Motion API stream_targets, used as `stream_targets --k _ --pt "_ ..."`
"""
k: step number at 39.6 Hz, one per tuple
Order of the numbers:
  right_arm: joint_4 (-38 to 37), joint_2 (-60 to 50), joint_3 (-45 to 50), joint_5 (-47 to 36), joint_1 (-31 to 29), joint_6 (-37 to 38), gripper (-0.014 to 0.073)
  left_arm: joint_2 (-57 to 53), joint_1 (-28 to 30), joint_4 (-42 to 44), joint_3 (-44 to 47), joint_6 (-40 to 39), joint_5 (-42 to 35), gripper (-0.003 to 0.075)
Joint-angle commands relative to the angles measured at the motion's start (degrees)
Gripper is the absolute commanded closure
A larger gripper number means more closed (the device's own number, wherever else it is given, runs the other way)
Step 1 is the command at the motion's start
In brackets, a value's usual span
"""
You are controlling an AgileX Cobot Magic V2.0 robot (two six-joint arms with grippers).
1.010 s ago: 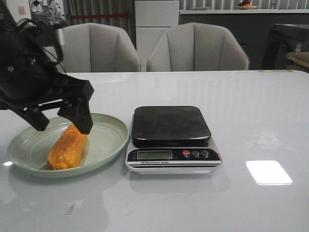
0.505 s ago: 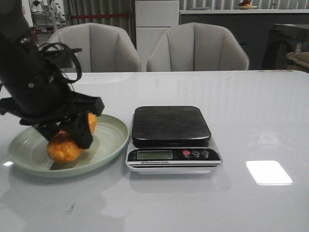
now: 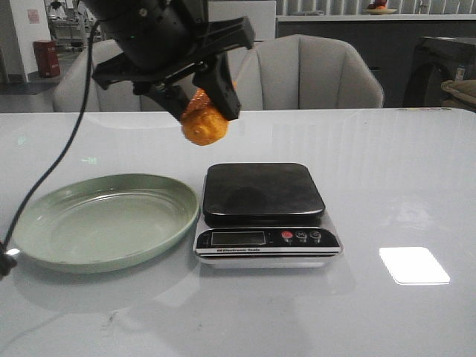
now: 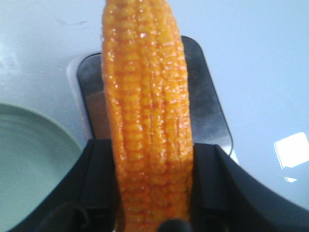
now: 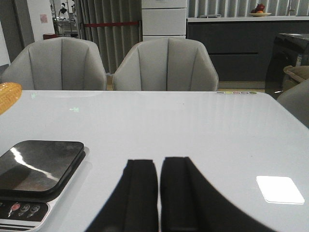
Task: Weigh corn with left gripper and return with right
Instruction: 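Lift the corn with the left gripper and lower it onto the scale, then open the left gripper and raise it away from the scale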
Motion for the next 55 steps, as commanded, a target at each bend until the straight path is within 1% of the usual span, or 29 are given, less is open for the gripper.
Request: stream_targets --k 1,5,16,18,20,28,37,42,46,55 --pt "-0.7 -1.1 0.6 -4.3 -0.1 -0.5 0.0399 -0.2 -1.4 -3.2 -3.5 -0.3 -1.4 0.0568" --pt "-0.7 -1.1 0.6 -4.3 -0.1 -0.5 0.0399 2.1 -2.2 -4.7 -4.4 -0.3 -2.2 0.0524" --pt "-0.7 -1.1 0.6 -4.3 -0.1 -0.5 0.0399 7.0 -3.6 -4.8 -5.6 -0.3 -2.8 0.026" --pt "-0.7 -1.1 0.6 -4.3 -0.1 -0.5 0.0399 7.4 -3.6 -4.8 -5.6 -0.3 -3.1 0.0226" --pt "-0.7 -1.1 0.6 -4.3 -0.1 -0.5 0.0399 7.5 -3.7 -4.8 -5.7 -0.3 -3.2 0.0208" --pt "-0.7 -1.1 0.6 -4.3 -0.1 -0.5 0.0399 6.0 -3.4 -4.4 -6.3 0.0 -1.8 0.0208" --pt "-0.7 -1.1 0.6 -4.3 -0.1 -0.5 0.0399 -0.2 -3.3 2.2 -4.1 0.2 -0.5 0.0208" --pt "-0.7 -1.1 0.6 -4.3 -0.1 -0.5 0.0399 -5.6 -3.3 4.1 -0.3 0.2 -1.3 0.0208" --pt "-0.7 -1.1 0.6 -4.3 -0.1 -0.5 0.0399 -11.0 -3.3 5.0 4.3 0.2 -2.7 0.0208" --pt "-0.7 -1.1 0.6 -4.3 -0.1 -0.5 0.0399 -25.7 -3.3 7.1 14.9 0.2 -4.7 0.0208"
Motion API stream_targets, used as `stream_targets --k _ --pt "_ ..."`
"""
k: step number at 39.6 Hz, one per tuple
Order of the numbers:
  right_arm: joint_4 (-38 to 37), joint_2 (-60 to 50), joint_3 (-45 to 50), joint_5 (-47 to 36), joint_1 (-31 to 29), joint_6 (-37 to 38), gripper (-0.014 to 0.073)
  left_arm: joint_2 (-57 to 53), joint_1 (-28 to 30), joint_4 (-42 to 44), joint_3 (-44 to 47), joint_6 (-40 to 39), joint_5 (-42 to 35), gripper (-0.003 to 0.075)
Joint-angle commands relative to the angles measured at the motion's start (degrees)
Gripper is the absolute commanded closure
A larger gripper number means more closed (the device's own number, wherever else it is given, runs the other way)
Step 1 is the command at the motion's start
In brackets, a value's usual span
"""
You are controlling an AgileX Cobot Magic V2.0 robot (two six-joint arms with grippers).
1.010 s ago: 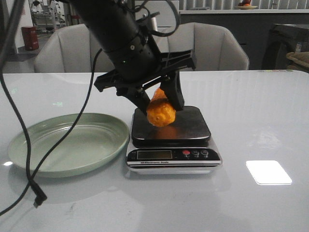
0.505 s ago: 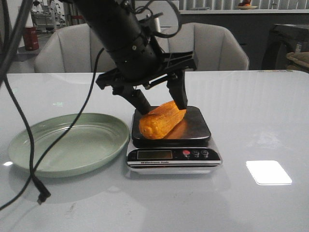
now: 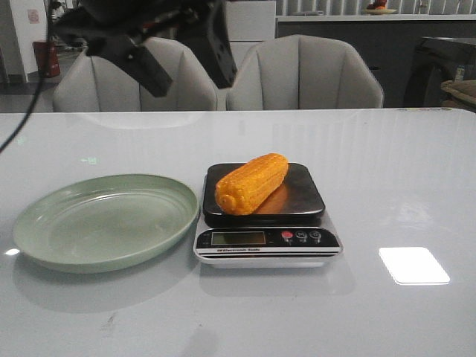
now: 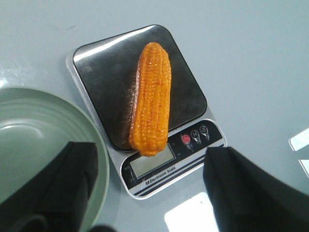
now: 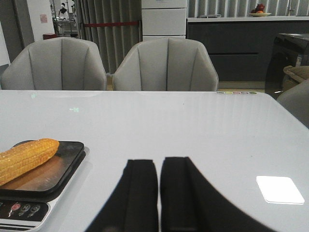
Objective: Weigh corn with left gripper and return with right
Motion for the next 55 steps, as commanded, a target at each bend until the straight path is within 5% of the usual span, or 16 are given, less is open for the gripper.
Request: stream_targets --k 1,18,30,38,45,55 --pt "-0.7 -1.1 0.6 -4.3 -0.1 -0.5 0.0399 -8.8 -0.1 1.2 3.0 0.0 -3.8 0.0208" --pt "-0.7 -1.1 0.6 -4.3 -0.1 -0.5 0.0399 -39.4 -0.1 4.9 23.7 0.1 -6.1 0.0257" --pt "-0.7 -1.1 0.6 -4.3 -0.1 -0.5 0.0399 -61.4 -0.1 8.8 35.8 0.1 -8.3 0.0403" --pt "-0.7 -1.1 0.6 -6.8 -0.1 -0.5 0.0399 -72.8 -0.1 11.0 40.5 0.1 -6.3 0.0611" --pt "-0.7 -1.1 -0.8 -13.8 -0.1 -0.5 0.0399 -78.8 -0.1 11.9 43.1 0.1 -6.5 0.0607" --pt "-0.6 7.5 -13.3 -1.2 -0.1 -0.5 0.0399 -79.4 -0.1 12.4 43.3 0.1 -9.0 0.0607"
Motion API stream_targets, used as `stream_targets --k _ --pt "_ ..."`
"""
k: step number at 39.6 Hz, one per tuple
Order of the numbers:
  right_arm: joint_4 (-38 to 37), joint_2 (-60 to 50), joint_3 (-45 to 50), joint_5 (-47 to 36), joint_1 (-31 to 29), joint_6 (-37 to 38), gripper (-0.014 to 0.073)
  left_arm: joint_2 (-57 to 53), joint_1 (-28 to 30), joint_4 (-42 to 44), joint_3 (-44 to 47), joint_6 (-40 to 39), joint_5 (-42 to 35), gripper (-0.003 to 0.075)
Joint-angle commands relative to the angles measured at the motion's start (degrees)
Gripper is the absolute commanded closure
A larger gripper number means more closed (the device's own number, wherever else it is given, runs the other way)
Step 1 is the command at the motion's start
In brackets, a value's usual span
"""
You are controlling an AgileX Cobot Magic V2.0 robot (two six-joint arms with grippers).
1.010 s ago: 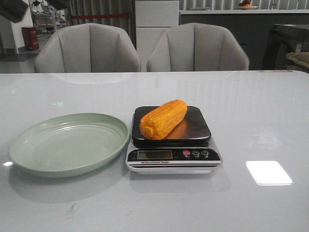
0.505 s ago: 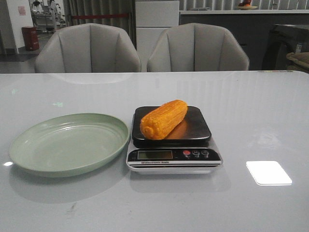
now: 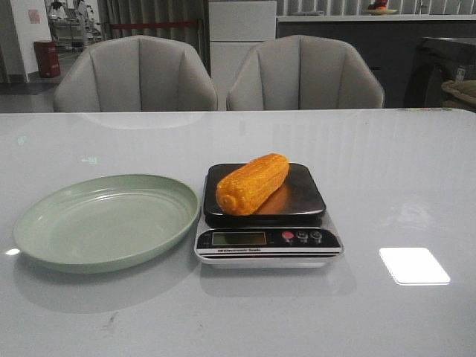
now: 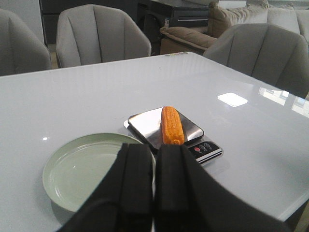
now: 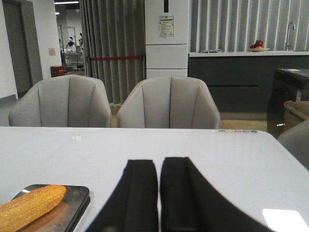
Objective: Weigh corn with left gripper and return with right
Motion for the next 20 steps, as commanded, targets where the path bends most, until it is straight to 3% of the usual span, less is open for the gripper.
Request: stream_targets --k 1,11,20 --pt "-0.6 6.5 -7.0 0.4 -0.1 -0.5 0.0399 0.7 -0.1 0.2 -1.3 0.0 -5.7 0.0607" --pt "-0.5 19.9 -19.5 15.9 -0.1 -0.5 0.0399 0.7 -0.1 0.2 -1.3 0.0 -5.7 0.0607" --pt "-0.5 24.5 -19.3 17.7 -0.1 -0.5 0.0399 0.7 -0.1 0.2 -1.3 0.0 -5.7 0.0607"
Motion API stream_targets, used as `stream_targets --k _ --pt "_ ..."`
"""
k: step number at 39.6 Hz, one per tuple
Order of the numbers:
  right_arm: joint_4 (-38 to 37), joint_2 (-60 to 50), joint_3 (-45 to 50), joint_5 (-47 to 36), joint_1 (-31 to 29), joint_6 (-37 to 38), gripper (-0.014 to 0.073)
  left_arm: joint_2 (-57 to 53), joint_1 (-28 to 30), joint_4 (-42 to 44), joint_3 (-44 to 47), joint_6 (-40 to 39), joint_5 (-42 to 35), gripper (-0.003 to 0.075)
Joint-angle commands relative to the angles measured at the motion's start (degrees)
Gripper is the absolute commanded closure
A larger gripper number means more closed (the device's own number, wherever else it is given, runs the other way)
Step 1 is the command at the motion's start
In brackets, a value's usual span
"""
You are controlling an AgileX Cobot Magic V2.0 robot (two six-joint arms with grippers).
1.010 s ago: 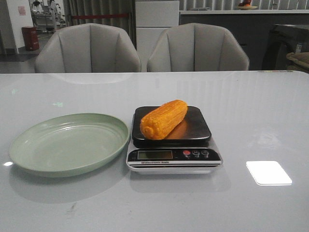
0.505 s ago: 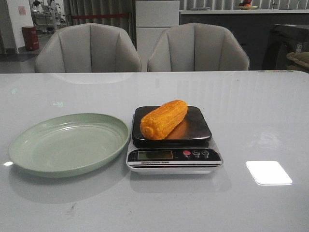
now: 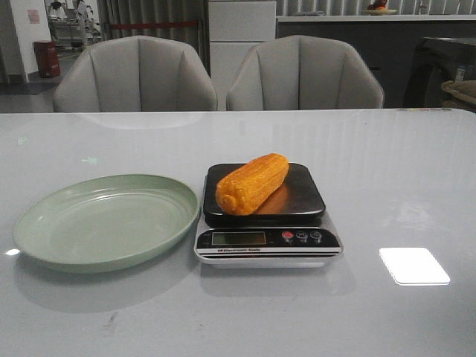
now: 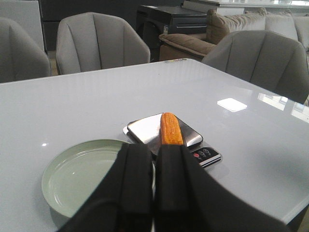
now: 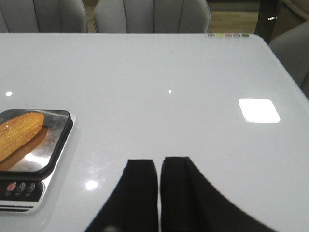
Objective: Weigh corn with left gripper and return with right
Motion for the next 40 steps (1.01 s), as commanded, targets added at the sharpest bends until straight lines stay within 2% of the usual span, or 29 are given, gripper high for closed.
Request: stream_targets --k 1,6,10,14,15,18,25,30,35,40 --pt "-0.4 1.9 -2.1 -2.9 -0.1 -0.5 0.0399 0.7 -0.1 0.1 -1.4 0.0 -4.8 0.0607" --pt "3.0 3.7 -2.3 -2.8 1.5 -0.5 0.0361 0.7 -0.1 0.1 -1.4 0.0 -4.8 0.0607" --pt "3.7 6.2 -3.2 -2.8 4.5 -0.5 0.0206 0.7 -0.1 0.1 -1.4 0.0 -4.8 0.0607" --pt "3.8 9.9 -5.2 -2.4 7.9 -0.5 -0.0015 0.7 -0.1 0.1 -1.4 0.0 -4.8 0.0607" --pt "3.9 10.8 -6.0 -2.2 8.9 -0.5 -0.0029 0.7 -0.1 0.1 -1.4 0.0 -4.8 0.0607" --pt "5.4 14.5 -8.4 -1.9 12.1 -0.5 0.0 0.7 -0.1 0.1 -1.4 0.0 -4.8 0.0607" --pt "12.4 25.0 -15.5 -1.8 19.5 -0.5 0.0 0.7 -0.1 0.1 -1.4 0.0 -4.8 0.0607" --pt "14.1 34.3 -22.8 0.6 23.1 -0.1 0.0 0.7 -0.1 0.1 -1.4 0.0 -4.8 0.0607" --pt "14.6 43.5 -31.5 5.4 25.9 5.2 0.0 0.7 -0.1 0.1 -1.4 0.0 -4.8 0.0607" --pt "14.5 51.3 -39.0 7.5 28.3 6.8 0.0 0.7 -0.1 0.1 -1.4 0.0 -4.8 0.0607"
